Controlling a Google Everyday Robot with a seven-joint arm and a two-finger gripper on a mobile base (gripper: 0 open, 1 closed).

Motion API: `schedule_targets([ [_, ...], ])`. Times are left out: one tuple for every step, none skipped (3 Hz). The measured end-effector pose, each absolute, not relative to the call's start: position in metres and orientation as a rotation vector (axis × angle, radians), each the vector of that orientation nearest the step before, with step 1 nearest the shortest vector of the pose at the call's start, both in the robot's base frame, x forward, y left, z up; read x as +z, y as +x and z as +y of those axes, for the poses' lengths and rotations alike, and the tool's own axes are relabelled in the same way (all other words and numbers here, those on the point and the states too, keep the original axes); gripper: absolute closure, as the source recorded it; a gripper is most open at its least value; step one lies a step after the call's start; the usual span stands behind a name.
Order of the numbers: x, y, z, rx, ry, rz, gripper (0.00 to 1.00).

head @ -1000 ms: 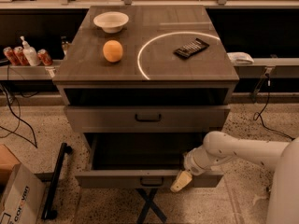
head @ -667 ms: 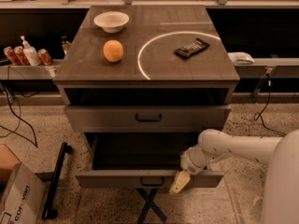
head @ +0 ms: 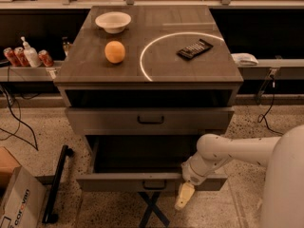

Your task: Open middle drawer

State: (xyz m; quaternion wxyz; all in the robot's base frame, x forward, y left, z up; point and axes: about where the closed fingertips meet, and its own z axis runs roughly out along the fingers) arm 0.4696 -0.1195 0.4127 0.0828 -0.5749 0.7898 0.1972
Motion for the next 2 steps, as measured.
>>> schedule_targets([
  [0.414,0.447,-0.122,0.638,-1.728,2.363,0.00],
  [0.415,0.429,-0.127,0.689,-1.696,2.360,0.16],
])
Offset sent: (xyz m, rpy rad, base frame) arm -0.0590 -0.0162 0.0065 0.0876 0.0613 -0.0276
